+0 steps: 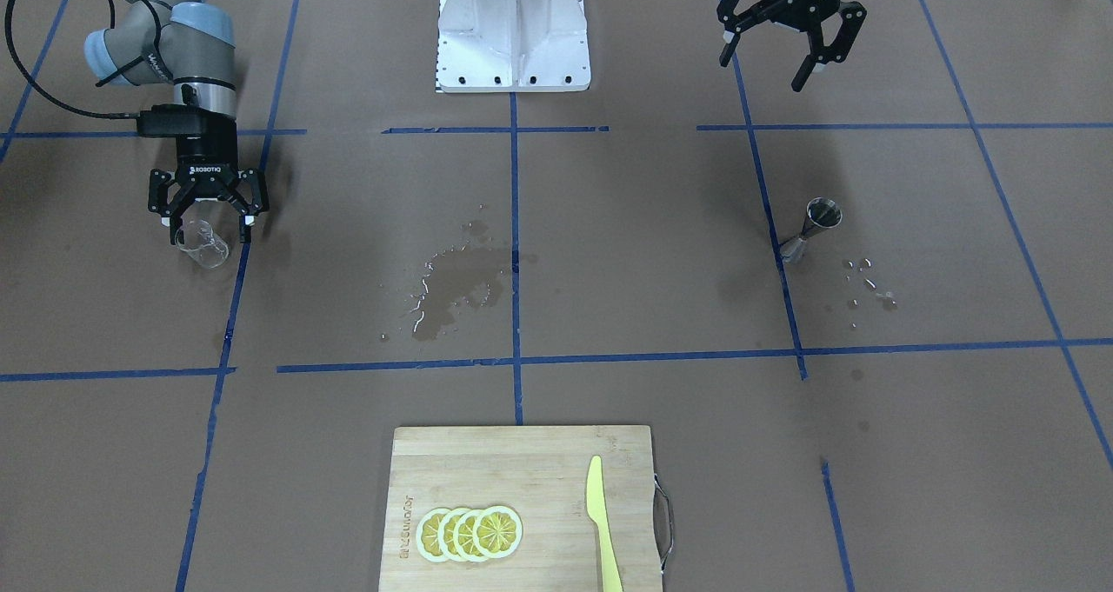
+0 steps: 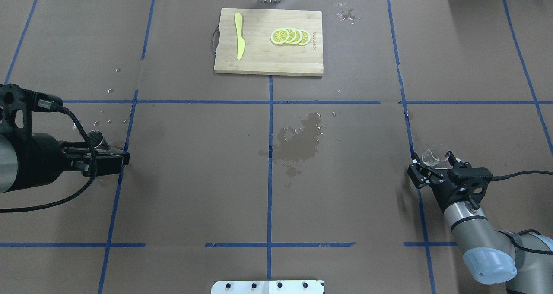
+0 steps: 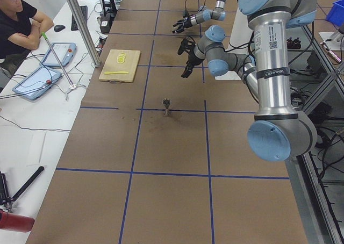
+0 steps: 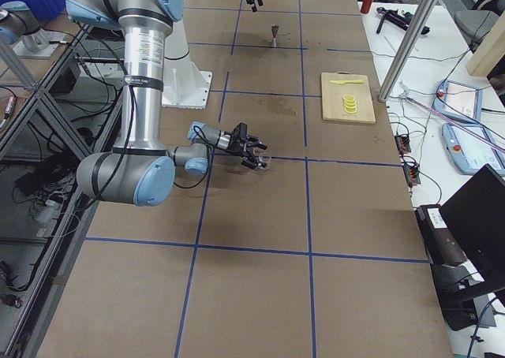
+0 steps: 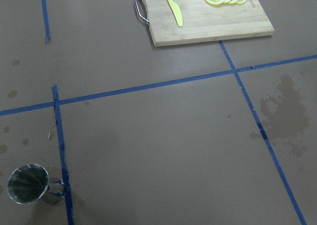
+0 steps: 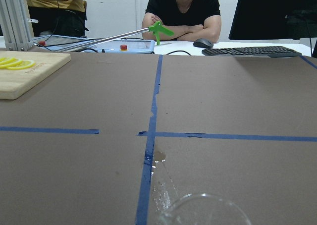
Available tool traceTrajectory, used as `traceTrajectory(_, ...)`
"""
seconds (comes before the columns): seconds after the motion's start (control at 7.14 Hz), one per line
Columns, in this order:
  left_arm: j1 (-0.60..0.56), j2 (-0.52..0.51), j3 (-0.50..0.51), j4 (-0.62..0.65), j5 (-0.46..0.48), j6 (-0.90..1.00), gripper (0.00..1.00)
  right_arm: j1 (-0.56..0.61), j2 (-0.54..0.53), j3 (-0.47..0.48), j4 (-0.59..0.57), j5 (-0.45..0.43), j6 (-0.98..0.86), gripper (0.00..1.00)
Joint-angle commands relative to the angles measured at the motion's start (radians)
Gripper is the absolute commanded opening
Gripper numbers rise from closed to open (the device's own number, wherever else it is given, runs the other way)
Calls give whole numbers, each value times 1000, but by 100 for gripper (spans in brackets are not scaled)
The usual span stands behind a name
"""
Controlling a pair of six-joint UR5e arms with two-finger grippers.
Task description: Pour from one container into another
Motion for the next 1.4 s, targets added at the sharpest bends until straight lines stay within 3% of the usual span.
traceTrajectory(0.0, -2, -33, -15, 51, -1, 0, 100, -42, -84, 70, 0, 5, 0, 100)
traceTrajectory(0.28, -8, -35, -13, 52, -3, 5, 100, -86, -135, 142, 0, 63, 5, 100)
traceTrajectory(0.56, -91, -71, -7, 89, -59, 87, 100, -91, -302, 326, -2, 204, 5, 100)
traceTrajectory(0.98, -204, -197, -1, 252, -81, 243, 100, -77, -431, 501, -12, 410, -6, 100)
traceTrajectory(1.12, -276, -253, 31, 305, -127, 343, 100, -20, -431, 508, -17, 504, -24, 100)
traceTrajectory(1.26, -325, -265, 66, 305, -154, 398, 100, 139, -422, 517, -18, 704, -97, 100)
